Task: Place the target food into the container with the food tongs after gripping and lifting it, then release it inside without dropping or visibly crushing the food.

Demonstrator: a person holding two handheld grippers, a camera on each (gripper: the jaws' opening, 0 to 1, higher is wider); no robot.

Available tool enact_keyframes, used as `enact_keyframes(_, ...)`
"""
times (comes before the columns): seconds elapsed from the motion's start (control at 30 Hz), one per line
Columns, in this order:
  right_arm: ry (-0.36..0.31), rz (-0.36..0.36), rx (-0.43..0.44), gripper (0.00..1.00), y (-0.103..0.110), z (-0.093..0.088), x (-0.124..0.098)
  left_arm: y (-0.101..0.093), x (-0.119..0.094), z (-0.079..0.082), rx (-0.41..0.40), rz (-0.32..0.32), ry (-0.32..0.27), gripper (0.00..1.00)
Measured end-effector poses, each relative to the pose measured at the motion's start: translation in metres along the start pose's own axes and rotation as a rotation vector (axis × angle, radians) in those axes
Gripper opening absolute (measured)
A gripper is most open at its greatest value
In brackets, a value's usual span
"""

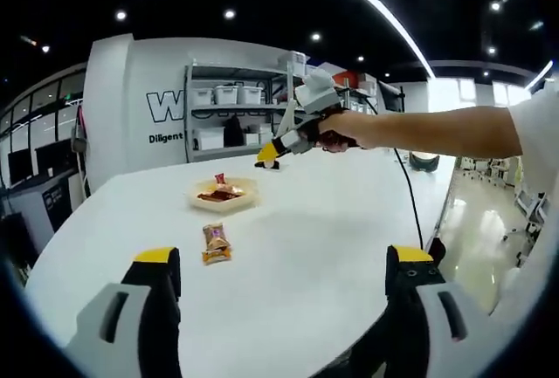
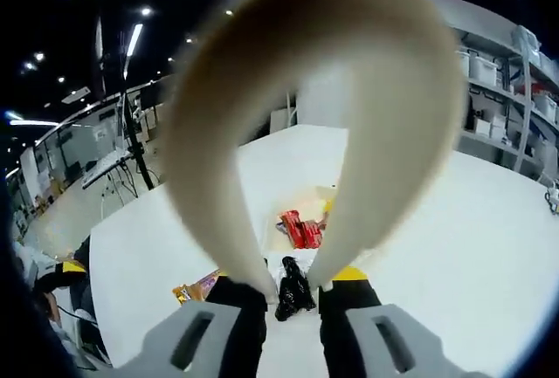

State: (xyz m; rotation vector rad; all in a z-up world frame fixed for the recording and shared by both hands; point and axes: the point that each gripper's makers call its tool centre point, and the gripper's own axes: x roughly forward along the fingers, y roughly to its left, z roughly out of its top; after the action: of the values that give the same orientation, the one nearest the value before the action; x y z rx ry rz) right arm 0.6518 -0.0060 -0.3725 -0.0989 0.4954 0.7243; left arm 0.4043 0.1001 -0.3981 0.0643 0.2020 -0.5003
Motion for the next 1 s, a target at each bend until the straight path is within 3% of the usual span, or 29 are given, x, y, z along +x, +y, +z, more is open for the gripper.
enact_keyframes(0.27,0.006,-0.013,0.012,0.16,-0.016,0.006,0.009,0.006,0.007,-0.006,-0.017,0.001,0.013,0.97)
enact_keyframes(0.6,0.020,-0.014,0.026,0.16,-0.024,0.005,0.026,0.008,0.017,-0.025,-0.022,-0.014,0.052,0.99)
enact_keyframes(0.77,0.025,0.016,0.102,0.16,-0.024,0.001,0.039,0.009,0.021,-0.032,-0.047,-0.029,0.038,0.99)
enact_keyframes(0.87,0.041,0.001,0.059,0.17,-0.027,-0.002,0.045,0.011,0.024,-0.034,-0.038,-0.025,0.026,0.99)
enact_keyframes(1.0,0.036,0.015,0.089,0.17,-0.027,0.000,0.050,0.014,0.028,-0.032,-0.048,-0.029,-0.001,0.99)
